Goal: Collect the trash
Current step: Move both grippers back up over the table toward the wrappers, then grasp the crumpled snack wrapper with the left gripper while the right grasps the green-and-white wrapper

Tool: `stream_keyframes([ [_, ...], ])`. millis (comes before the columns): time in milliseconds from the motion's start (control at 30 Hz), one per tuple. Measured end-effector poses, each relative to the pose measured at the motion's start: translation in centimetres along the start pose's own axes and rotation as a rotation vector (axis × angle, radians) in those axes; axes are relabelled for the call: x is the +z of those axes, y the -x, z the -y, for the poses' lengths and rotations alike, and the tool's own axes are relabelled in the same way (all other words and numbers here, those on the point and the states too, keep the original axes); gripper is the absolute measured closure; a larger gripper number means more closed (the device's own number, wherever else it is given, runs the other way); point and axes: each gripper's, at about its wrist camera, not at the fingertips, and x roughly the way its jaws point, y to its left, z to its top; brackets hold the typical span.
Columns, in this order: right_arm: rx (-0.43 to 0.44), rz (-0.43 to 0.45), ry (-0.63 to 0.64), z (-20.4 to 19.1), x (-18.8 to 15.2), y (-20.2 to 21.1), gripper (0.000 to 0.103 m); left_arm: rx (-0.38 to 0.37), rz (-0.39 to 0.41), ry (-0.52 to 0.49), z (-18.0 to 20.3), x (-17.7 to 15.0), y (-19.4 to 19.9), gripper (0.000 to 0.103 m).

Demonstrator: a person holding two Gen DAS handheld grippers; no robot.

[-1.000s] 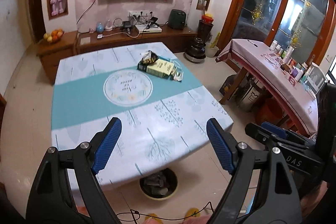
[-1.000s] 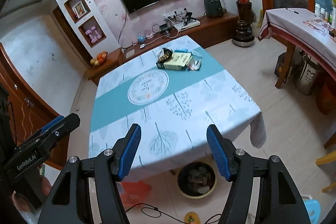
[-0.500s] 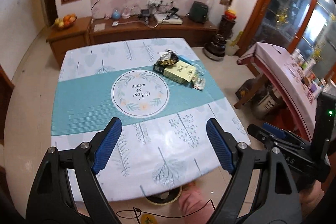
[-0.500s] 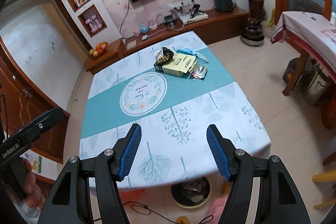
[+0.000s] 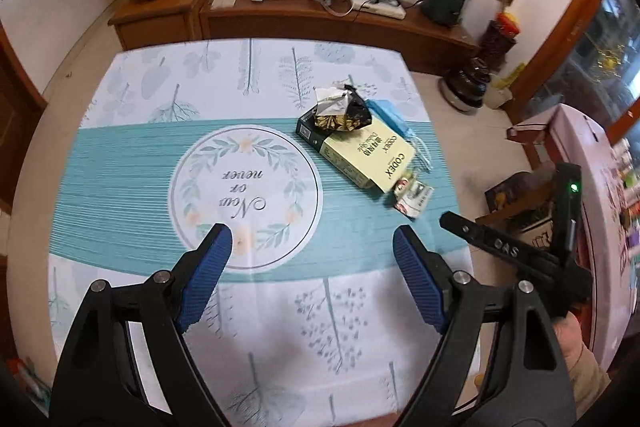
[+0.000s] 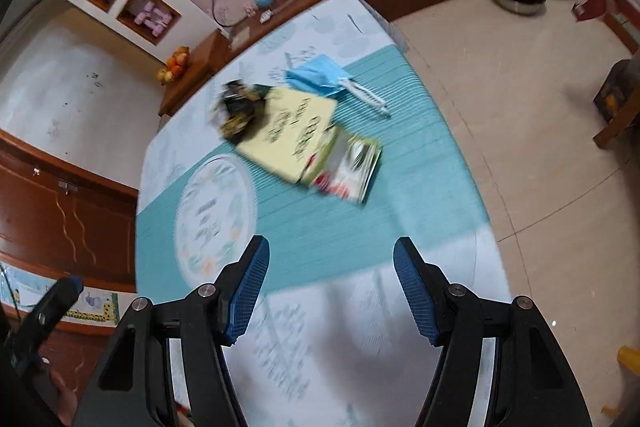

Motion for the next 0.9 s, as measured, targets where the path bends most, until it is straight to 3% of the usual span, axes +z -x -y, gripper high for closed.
stream_keyframes([
  [267,0.079,-0.1,-0.14,2.6,3.6,-7.4,0.037,0.033,-0.038,0.028,0.9,1.7,-5.0,0.023],
  [500,0.101,-0.095,-0.174,1.9,4.4,-8.9,0.034,0.038,-0.057,0.048,0.9,2.1,-6.0,0.023],
  [667,0.05,-0.089,-0.147,0.7,5.4,-9.8,0.035,0.043,-0.061,0.046,1.2,3.2,-6.4,0.023],
  [733,0.005,-0.09,-0.104,-0.1,5.6,-10.1,0.049,0.038,-0.064,0.049,1.4,3.9,-6.7,0.023],
  [900,0.028,-0.106,-0.091,0.1,5.9,-10.5,0.062,0.015,-0.072,0.058,2.3,5.9,-7.9,0.023],
])
